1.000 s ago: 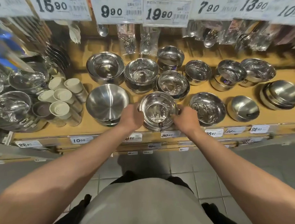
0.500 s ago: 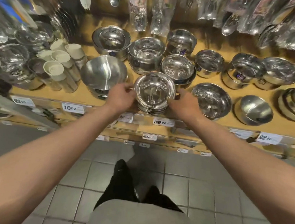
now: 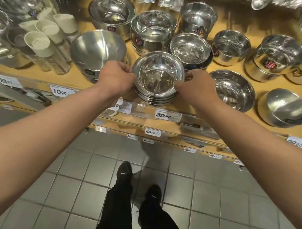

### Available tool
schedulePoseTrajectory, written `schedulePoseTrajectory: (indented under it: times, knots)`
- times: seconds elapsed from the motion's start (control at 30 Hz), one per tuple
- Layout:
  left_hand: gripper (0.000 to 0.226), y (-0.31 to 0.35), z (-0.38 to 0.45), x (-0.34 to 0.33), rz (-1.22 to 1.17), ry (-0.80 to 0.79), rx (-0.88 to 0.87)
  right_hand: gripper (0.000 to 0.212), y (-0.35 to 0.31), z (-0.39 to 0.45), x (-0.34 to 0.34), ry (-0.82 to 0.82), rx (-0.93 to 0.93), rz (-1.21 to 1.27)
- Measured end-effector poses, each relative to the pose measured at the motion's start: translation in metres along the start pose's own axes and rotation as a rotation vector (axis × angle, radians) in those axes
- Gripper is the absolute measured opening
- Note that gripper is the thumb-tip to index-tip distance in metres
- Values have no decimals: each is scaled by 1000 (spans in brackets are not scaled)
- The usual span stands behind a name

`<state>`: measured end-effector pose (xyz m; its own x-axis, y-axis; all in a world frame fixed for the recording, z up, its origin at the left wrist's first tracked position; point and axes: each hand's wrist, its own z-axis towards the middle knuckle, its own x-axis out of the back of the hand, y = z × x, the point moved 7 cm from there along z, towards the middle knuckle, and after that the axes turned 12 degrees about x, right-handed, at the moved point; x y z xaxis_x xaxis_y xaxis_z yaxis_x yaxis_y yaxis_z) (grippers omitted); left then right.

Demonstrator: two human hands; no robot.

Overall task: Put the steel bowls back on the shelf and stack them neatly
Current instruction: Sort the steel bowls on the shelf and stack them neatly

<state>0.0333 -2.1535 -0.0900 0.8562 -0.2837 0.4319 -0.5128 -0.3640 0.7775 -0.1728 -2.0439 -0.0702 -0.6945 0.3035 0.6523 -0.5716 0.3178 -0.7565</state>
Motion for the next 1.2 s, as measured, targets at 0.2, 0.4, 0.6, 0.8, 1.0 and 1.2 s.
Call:
schedulePoseTrajectory:
  times: [0.2, 0.4, 0.6, 0.8, 1.0, 1.2]
  knots:
    - [21, 3, -3, 3, 1, 14, 5, 28, -4, -2, 0, -21, -4, 14]
    - [9, 10, -8, 8, 78, 61, -28, 29, -7, -3, 1, -15, 16, -35]
    - [8, 20, -14, 10, 185, 154, -80, 30, -12, 3, 2, -3, 57, -178]
    - [7, 22, -18, 8, 194, 175, -68, 44, -11, 10, 5, -20, 55, -151]
    - [7, 15, -16, 8, 161, 189, -46, 44, -8, 12, 2, -59, 61, -176]
    - [26, 5, -12, 5, 89, 97, 9, 48, -8, 9, 0, -73, 86, -179]
